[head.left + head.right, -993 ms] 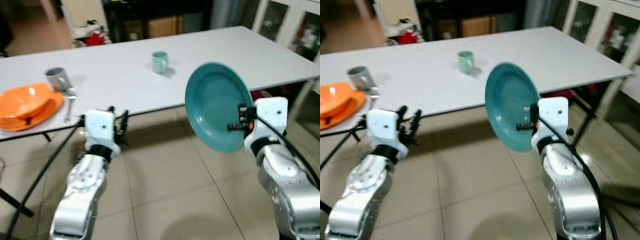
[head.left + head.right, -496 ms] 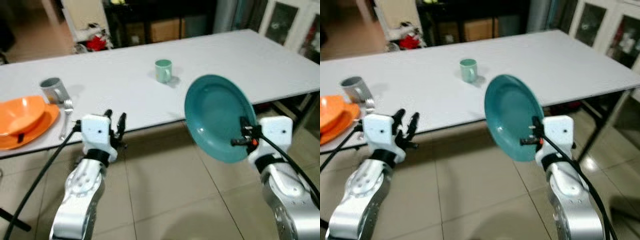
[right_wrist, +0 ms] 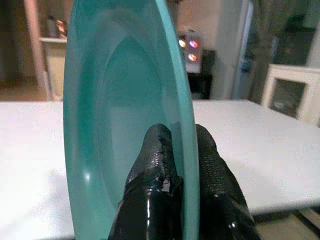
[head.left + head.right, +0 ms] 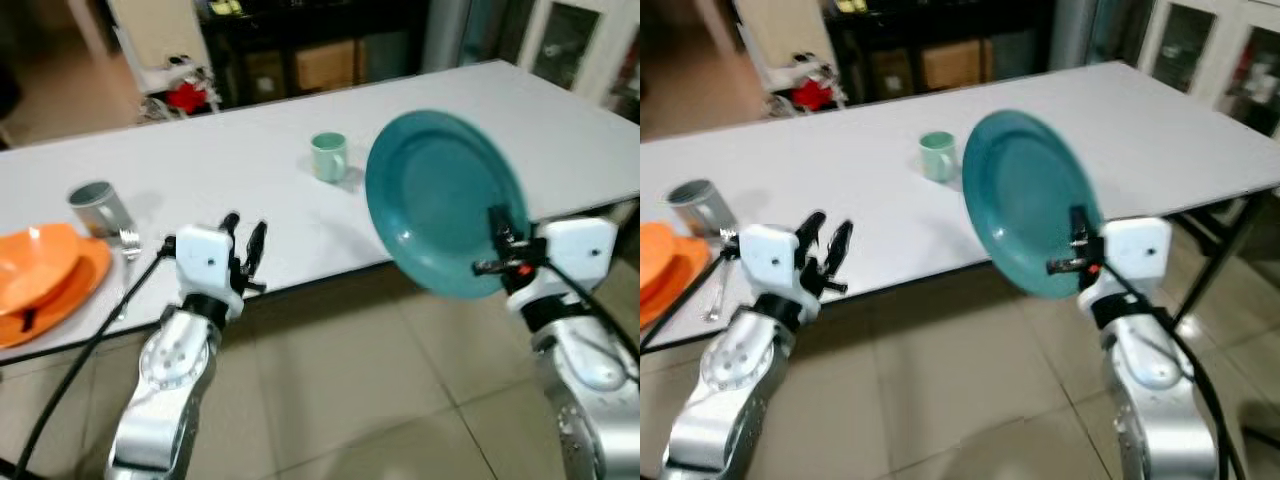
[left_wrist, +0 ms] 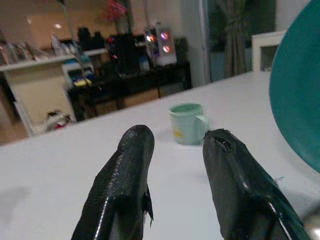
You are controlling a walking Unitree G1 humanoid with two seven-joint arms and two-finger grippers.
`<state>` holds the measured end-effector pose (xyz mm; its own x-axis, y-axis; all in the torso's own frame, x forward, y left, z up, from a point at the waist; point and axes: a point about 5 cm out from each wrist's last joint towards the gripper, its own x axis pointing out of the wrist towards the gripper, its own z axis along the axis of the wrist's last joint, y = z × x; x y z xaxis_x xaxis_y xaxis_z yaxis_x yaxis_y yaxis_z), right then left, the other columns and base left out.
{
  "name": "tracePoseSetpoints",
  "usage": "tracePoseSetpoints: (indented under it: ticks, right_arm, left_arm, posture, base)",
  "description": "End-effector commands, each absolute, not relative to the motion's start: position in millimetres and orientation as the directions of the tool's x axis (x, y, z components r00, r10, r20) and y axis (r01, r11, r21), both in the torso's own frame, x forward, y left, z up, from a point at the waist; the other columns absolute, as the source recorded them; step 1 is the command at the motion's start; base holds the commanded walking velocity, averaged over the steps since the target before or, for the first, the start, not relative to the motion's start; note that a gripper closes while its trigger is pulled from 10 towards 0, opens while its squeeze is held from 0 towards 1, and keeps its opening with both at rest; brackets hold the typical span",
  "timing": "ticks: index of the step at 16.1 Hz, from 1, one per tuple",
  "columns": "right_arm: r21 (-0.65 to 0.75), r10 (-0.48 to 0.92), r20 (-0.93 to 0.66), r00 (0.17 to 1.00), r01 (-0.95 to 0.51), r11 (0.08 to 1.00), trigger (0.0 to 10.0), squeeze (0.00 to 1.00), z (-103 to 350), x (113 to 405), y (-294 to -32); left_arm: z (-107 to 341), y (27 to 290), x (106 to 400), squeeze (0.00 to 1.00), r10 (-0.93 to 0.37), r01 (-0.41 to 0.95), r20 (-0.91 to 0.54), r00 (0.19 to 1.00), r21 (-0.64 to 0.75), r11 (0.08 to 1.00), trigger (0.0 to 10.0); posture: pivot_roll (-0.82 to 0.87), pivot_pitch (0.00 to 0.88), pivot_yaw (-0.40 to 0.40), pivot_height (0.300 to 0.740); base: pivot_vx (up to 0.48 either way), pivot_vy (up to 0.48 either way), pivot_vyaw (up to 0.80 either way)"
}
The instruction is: Setting the table
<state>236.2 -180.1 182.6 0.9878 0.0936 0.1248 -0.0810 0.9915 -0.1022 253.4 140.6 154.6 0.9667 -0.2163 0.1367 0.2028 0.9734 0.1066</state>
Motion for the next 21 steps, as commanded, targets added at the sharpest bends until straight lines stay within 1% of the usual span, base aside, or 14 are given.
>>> tracePoseSetpoints:
  ticks: [1,3,5,10,15,16,17,18,19,20,21]
  right_arm:
    - [-0.074,0.147,0.211,0.966,-0.134,0.988,10.0,0.00,198,237,-172]
    - [-0.070,0.164,0.216,0.963,-0.152,0.986,10.0,0.00,203,240,-170]
    - [-0.064,0.187,0.197,0.962,-0.178,0.982,10.0,0.00,201,240,-168]
    - [-0.006,0.179,0.180,0.967,-0.181,0.984,10.0,0.00,201,237,-170]
    - [0.032,0.151,0.178,0.972,-0.159,0.987,10.0,0.00,205,234,-177]
    - [0.076,0.134,0.160,0.978,-0.148,0.986,10.0,0.00,203,234,-180]
    - [0.169,0.118,0.124,0.985,-0.138,0.976,10.0,0.00,199,235,-181]
    - [0.209,0.119,0.103,0.988,-0.138,0.968,10.0,0.00,197,236,-180]
    - [0.318,0.142,0.055,0.988,-0.152,0.936,10.0,0.00,192,236,-178]
    - [0.452,0.160,0.033,0.986,-0.158,0.878,10.0,0.00,187,236,-180]
    - [0.521,0.165,0.017,0.986,-0.150,0.840,10.0,0.00,182,237,-182]
  left_arm:
    - [152,146,256,0.00,-0.201,0.185,0.120,0.972,0.133,0.974,10.0]
    - [156,149,256,0.00,-0.188,0.171,0.132,0.973,0.130,0.977,10.0]
    - [151,153,250,0.00,-0.171,0.157,0.115,0.978,0.125,0.980,10.0]
    - [152,154,250,0.00,-0.195,0.179,0.106,0.975,0.145,0.973,10.0]
    - [151,146,253,0.00,-0.229,0.215,0.105,0.968,0.127,0.968,10.0]
    - [150,143,253,0.00,-0.246,0.234,0.098,0.964,0.119,0.965,10.0]
    - [149,142,252,0.00,-0.263,0.254,0.080,0.962,0.105,0.961,10.0]
    - [148,141,251,0.00,-0.274,0.266,0.068,0.959,0.103,0.958,10.0]
    - [148,140,247,0.00,-0.309,0.302,0.059,0.949,0.099,0.948,10.0]
    - [152,139,244,0.00,-0.357,0.353,0.046,0.933,0.067,0.933,10.0]
    - [154,139,242,0.00,-0.390,0.387,0.038,0.920,0.069,0.920,10.0]
  posture:
    - [-0.08,0.000,0.067,0.740]
    - [-0.06,0.000,0.053,0.740]
    - [-0.06,0.000,0.056,0.740]
    - [-0.07,0.000,0.072,0.740]
    - [-0.10,0.000,0.087,0.740]
    - [-0.10,0.000,0.085,0.740]
    - [-0.10,0.000,0.082,0.740]
    - [-0.09,0.000,0.081,0.740]
    - [-0.08,0.000,0.089,0.740]
    - [-0.08,0.000,0.089,0.740]
    - [-0.06,0.000,0.086,0.740]
  base:
    - [0.337,0.000,0.00]
    - [0.337,0.000,0.00]
    - [0.343,0.000,0.00]
    - [0.344,0.000,0.00]
    - [0.346,0.000,0.00]
    - [0.289,0.000,0.00]
    - [0.000,0.000,0.00]
    - [0.000,0.000,0.00]
    - [0.000,0.000,0.00]
    - [0.000,0.000,0.00]
    - [0.000,0.000,0.00]
